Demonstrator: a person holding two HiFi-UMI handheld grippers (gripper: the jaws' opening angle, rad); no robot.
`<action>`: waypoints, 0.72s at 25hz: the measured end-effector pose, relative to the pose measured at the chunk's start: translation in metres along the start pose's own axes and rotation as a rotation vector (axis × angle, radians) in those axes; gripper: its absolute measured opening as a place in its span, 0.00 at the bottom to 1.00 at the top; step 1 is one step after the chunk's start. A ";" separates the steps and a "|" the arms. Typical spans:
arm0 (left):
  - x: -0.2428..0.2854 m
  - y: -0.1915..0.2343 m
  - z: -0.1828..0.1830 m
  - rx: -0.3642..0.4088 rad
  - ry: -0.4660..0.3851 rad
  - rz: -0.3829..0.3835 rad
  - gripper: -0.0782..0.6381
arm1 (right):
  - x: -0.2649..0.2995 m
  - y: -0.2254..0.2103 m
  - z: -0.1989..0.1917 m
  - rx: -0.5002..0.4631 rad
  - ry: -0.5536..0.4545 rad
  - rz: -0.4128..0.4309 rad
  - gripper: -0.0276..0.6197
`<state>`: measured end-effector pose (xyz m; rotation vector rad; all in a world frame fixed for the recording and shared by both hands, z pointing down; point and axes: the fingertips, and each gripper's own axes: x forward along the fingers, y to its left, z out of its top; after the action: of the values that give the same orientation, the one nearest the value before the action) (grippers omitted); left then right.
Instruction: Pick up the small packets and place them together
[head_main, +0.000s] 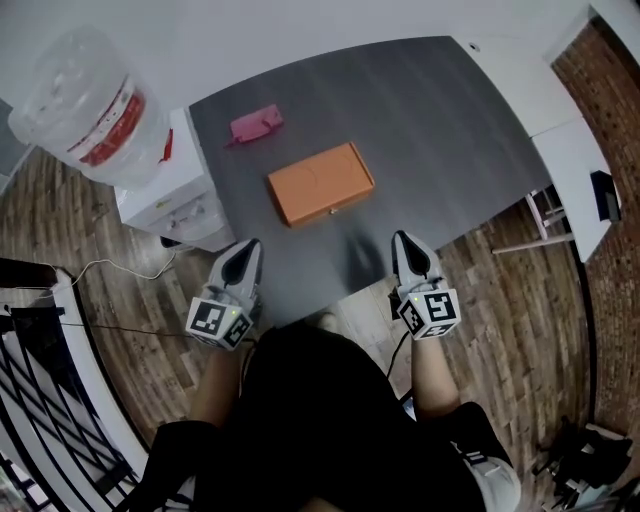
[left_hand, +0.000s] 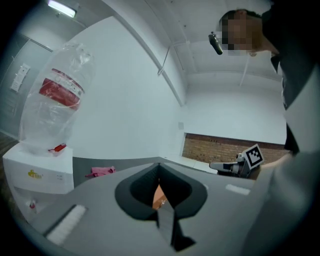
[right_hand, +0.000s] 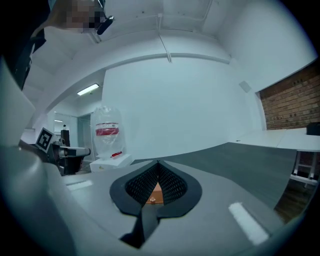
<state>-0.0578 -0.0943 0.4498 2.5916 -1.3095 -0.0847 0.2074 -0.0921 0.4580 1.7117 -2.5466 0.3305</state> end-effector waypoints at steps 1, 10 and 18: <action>0.003 0.004 0.001 0.007 0.001 -0.003 0.11 | 0.005 -0.001 -0.002 0.000 0.007 -0.005 0.05; 0.032 0.024 -0.011 -0.027 0.060 -0.051 0.11 | 0.039 0.006 -0.027 -0.044 0.108 -0.011 0.05; 0.043 0.036 -0.035 -0.044 0.132 -0.080 0.11 | 0.068 0.021 -0.082 -0.069 0.251 -0.010 0.05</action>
<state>-0.0550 -0.1435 0.4943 2.5641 -1.1467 0.0429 0.1560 -0.1292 0.5459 1.5493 -2.3422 0.4223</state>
